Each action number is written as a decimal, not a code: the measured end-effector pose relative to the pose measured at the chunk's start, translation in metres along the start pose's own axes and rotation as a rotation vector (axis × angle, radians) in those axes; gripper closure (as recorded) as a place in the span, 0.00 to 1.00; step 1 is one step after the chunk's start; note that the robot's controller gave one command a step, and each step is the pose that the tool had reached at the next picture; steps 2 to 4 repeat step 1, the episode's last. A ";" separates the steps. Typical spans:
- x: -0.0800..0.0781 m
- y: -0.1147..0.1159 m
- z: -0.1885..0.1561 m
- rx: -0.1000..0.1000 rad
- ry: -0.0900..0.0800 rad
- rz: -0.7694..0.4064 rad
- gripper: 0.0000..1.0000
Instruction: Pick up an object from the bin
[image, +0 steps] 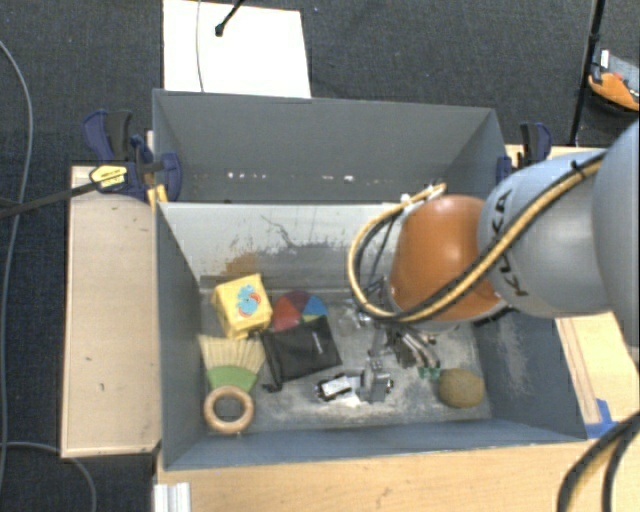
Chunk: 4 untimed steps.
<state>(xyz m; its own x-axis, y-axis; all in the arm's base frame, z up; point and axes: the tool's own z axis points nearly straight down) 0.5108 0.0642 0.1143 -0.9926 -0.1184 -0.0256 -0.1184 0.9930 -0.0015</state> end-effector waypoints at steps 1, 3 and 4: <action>-0.008 0.018 0.038 -0.002 0.003 0.147 0.00; -0.008 0.018 0.038 -0.002 0.003 0.147 0.00; -0.008 0.018 0.038 -0.002 0.003 0.147 0.00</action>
Offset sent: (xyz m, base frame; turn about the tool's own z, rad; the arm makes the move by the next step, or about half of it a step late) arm 0.0252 0.0127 -0.0443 0.3098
